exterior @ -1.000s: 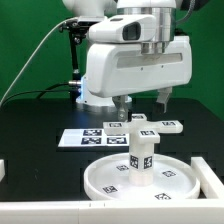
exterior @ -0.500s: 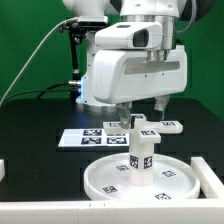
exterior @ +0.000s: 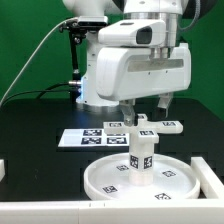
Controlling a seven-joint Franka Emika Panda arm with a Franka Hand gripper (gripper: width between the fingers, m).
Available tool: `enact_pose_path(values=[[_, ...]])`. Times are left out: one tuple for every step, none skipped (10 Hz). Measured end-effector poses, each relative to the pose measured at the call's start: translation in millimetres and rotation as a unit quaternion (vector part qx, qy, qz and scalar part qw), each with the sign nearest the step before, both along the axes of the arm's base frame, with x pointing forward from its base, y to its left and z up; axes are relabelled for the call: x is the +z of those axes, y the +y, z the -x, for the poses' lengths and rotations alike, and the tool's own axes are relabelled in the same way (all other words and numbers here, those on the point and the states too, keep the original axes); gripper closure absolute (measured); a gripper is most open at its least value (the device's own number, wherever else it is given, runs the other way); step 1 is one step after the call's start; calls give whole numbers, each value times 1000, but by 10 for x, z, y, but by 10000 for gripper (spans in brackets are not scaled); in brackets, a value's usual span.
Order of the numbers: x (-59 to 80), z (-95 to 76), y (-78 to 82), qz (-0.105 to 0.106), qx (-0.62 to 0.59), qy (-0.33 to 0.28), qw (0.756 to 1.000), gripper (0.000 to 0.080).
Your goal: Assemble round table
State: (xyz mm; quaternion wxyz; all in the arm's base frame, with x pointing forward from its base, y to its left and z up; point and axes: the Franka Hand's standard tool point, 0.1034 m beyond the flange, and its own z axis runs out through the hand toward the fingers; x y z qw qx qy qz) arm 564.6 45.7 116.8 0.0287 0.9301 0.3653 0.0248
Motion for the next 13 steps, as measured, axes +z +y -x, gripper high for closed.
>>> enact_pose_path(values=[[19,-1,-19,0,6,1,1000,151],[8,14,-42,1,12,3,1000,151],[-18,38,-55,2,12,4,1000,151],[-39,42,-54,2,12,2,1000,151],[-43,43,-58,2,11,3,1000,151],[-43,43,-59,2,11,3,1000,151],[-44,43,-60,2,11,3,1000,151],[-46,45,-58,4,17,3,1000,151],[-54,48,-45,11,37,5,999,151],[-69,56,-43,15,49,7,999,151],[-88,62,-58,16,48,8,999,151],[-108,70,-70,16,47,10,999,151],[-119,74,-73,17,47,11,999,151]])
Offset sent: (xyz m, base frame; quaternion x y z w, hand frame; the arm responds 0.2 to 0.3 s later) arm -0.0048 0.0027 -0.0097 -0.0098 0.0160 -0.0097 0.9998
